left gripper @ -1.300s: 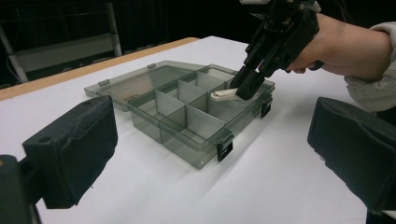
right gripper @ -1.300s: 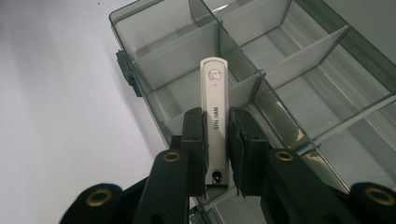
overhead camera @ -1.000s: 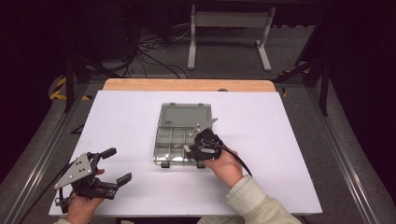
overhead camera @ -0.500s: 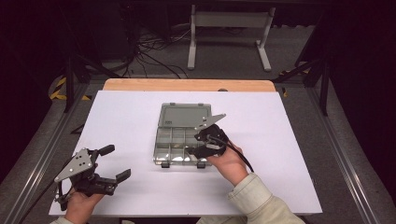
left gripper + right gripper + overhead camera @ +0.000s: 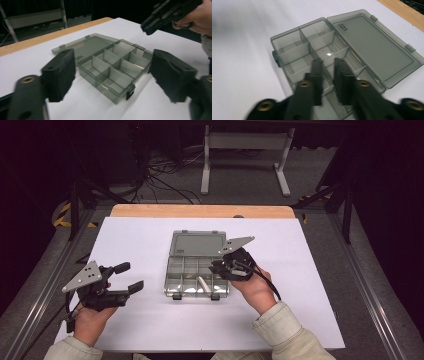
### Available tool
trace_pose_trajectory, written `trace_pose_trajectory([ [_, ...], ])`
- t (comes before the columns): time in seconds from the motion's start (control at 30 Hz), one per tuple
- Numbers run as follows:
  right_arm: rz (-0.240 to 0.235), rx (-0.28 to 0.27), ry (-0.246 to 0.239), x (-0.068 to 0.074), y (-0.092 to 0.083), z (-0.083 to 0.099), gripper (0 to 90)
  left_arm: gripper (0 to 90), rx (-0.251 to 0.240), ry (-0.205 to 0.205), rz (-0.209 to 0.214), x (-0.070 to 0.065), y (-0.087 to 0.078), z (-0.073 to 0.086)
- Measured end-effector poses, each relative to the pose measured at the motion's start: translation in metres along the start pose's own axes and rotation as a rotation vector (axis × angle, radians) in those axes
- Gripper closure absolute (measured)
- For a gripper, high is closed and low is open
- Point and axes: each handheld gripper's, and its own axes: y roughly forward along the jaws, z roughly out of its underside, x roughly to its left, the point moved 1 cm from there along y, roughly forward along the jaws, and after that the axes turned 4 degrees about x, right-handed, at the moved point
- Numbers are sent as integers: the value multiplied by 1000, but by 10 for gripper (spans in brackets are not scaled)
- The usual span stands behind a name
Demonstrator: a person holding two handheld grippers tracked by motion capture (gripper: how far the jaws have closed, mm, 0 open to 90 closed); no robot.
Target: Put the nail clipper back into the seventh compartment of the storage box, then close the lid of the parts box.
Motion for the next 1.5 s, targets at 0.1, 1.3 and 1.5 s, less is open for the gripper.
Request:
trace_pose_trajectory([
  [0.1, -4, -6, 1, -6, -5, 0, 900, 379, 1, 11, -16, 5, 3, -7],
  [1.3, 92, 45, 112, -96, 9, -4, 900, 898, 297, -157, -251, 56, 101, -68],
  [1.5, 115, 56, 128, -104, 14, -2, 900, 898, 342, -138, -271, 66, 114, -66],
])
